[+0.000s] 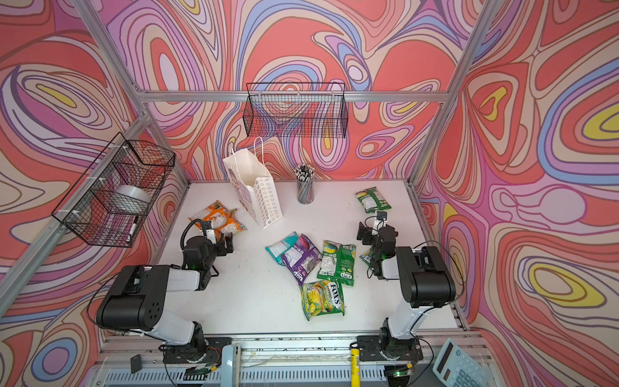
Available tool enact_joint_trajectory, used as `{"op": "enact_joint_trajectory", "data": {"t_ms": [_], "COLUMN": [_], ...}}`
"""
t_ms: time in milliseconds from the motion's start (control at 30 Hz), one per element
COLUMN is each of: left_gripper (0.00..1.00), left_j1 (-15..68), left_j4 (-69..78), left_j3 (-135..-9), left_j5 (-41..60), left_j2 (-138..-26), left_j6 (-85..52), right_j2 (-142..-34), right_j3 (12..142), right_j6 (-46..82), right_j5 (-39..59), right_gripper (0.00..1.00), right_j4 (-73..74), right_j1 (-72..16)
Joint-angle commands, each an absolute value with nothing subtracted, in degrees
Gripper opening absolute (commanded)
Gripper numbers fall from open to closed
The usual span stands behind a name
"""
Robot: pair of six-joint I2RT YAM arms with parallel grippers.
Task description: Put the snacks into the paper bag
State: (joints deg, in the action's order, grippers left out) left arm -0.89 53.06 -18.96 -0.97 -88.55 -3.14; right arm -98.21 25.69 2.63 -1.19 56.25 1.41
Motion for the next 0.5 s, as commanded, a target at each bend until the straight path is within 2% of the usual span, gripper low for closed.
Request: {"op": "enact_joint_trajectory", "data": {"t_ms": [0, 100, 200, 300, 400, 467], "left_gripper": [1.00, 1.00, 1.00, 1.00, 1.00, 1.00], "left_j1": [-1.3, -1.1, -0.1, 1.2, 1.4, 3.0], "left_j4": [56.2, 42.3, 23.2, 1.6, -16.8, -24.5], "left_j3": [-18.3, -23.5, -28.9, -38.3, -47.9, -54.4], "left_j5": [-4.7, -1.9, -6.9, -13.2, -8.2, -2.6], "left_j2": [-87.7, -83.1, -73.9, -66.3, -63.8, -64.1], "left_j6": [-4.8, -3.2, -6.7, -19.4, -29.6, -35.2], "right_j2": [-98.0, -95.8, -82.4, -72.6, -69.0, -68.0], "right_j3": [23.6, 25.7, 29.5, 34.6, 41.5, 45.8], "right_j6": [5.4, 4.9, 7.9, 21.7, 27.2, 29.0], "right_j5": [-8.6, -10.7, -19.1, -27.8, -28.5, -25.4], "right_gripper": [0.98, 0.98, 0.98, 0.98, 0.98, 0.98], "right_j4": [60.5, 54.9, 36.0, 20.8, 6.7, 0.0], "right_j1": [1.5, 0.7, 0.7, 0.7, 0.7, 0.7]}}
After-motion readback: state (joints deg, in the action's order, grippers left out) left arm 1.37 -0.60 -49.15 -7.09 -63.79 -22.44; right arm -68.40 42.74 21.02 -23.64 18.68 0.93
